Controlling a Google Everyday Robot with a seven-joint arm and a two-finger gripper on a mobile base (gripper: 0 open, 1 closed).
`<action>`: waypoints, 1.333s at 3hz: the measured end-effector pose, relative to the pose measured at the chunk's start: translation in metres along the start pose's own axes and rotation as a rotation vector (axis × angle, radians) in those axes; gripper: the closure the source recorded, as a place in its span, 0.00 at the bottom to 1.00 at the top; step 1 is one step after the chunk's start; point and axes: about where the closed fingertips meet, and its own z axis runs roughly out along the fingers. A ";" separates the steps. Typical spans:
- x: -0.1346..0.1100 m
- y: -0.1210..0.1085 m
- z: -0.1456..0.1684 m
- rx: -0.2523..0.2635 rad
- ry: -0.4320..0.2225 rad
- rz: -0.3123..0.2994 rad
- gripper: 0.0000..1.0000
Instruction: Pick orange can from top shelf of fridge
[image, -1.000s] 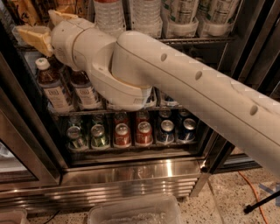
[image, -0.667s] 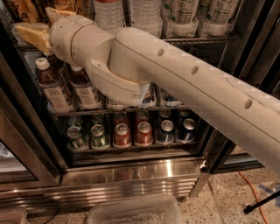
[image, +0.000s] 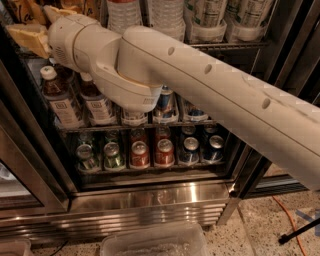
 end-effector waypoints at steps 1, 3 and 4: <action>0.005 0.006 0.010 -0.028 0.005 0.009 0.33; -0.002 0.012 0.035 -0.054 0.000 0.029 0.36; -0.003 0.011 0.034 -0.055 -0.001 0.029 0.34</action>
Offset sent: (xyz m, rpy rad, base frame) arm 0.0149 0.0273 -0.0079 -0.0126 0.0448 0.0733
